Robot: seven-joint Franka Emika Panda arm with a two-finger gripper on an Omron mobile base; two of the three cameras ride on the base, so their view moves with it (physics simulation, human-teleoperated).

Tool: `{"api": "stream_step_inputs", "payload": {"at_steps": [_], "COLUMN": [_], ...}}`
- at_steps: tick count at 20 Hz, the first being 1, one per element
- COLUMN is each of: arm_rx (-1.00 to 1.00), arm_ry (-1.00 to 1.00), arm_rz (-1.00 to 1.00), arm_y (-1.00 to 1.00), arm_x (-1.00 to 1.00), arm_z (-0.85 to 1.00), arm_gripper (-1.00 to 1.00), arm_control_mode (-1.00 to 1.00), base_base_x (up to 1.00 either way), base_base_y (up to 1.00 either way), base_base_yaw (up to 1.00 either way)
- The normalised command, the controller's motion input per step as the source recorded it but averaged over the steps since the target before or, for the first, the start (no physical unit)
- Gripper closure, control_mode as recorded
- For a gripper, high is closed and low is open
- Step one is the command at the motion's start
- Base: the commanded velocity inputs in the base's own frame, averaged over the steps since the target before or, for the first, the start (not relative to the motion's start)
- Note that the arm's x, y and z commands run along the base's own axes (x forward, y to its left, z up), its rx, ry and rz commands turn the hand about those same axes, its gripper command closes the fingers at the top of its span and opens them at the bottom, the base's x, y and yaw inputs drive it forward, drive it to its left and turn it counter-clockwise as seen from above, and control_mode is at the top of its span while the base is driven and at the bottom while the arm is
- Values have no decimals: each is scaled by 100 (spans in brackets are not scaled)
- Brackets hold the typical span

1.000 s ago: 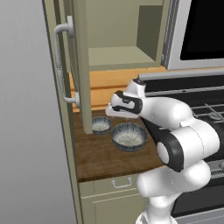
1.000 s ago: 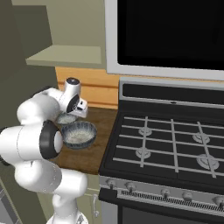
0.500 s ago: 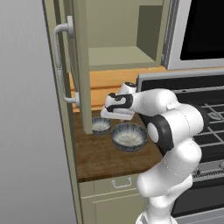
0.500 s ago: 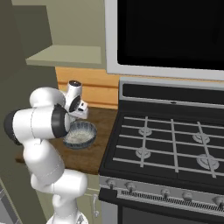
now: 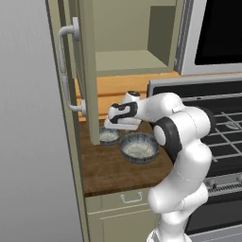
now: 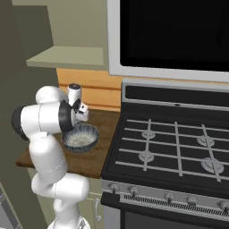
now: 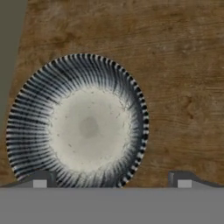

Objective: Pick up the bowls on the counter and stack them on top of one another in the open cabinet. Place the smaller bowl on top of the larger bowl.

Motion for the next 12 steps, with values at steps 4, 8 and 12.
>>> {"api": "stream_step_inputs", "payload": {"at_steps": [4,8,12], "arm_rx": [-1,-2,0], "arm_ry": [-4,0,0], "arm_rz": [0,0,0], "arm_y": [0,6,0], "arm_x": [6,31,15], "arm_z": [-4,-39,-38], "arm_gripper": [-100,-100,-100], "arm_control_mode": [-100,-100,-100], "base_base_x": [0,0,0], "base_base_y": [0,0,0], "base_base_yaw": [0,0,0]}}
